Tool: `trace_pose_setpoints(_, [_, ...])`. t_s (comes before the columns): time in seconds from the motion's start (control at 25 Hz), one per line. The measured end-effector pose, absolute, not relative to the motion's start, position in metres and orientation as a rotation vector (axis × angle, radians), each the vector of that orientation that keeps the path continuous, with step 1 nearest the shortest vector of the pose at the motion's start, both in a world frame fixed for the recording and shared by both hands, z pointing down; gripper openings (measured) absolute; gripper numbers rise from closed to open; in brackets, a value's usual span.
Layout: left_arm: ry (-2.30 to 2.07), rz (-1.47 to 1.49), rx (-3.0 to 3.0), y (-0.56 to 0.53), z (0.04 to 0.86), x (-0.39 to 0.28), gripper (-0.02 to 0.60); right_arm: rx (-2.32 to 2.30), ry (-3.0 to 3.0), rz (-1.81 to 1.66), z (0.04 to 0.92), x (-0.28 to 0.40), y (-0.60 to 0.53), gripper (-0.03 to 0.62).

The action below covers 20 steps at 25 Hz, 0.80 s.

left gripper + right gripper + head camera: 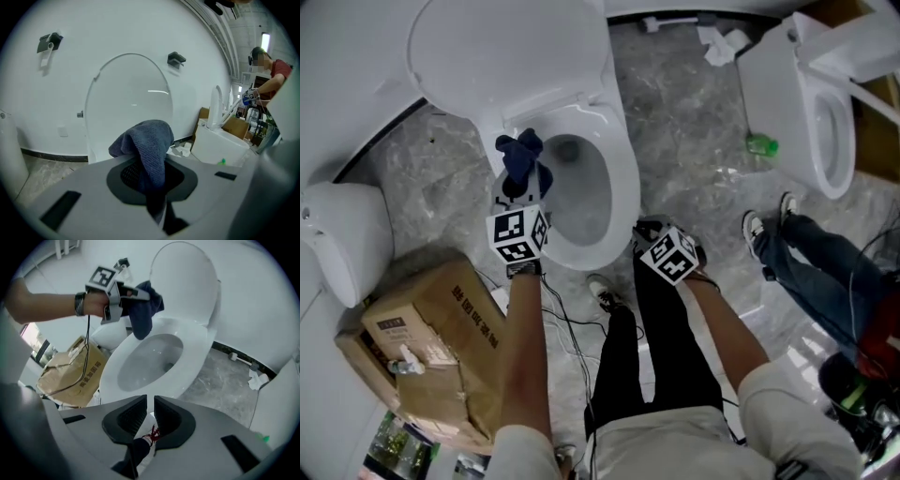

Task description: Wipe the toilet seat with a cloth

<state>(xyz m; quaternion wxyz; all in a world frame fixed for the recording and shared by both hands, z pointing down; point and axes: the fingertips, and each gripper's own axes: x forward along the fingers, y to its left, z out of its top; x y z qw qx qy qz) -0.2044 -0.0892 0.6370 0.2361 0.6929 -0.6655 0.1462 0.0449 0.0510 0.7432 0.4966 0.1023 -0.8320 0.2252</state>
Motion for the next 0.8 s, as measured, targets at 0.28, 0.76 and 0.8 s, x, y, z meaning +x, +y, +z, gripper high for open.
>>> trace_pose_setpoints(0.28, [-1.820, 0.450, 1.907, -0.150, 0.697, -0.192, 0.037, 0.508, -2.155, 0.641, 0.693, 0.043, -0.030, 0.052])
trace_pose_setpoints(0.76, [-1.784, 0.425, 1.911, -0.189, 0.743, -0.152, 0.037, 0.654, -2.241, 0.604, 0.649, 0.066, -0.079, 0.051])
trace_pose_setpoints(0.8, [-1.774, 0.415, 1.918, -0.190, 0.744, -0.147, 0.037, 0.657, -2.236, 0.609, 0.649, 0.070, -0.077, 0.051])
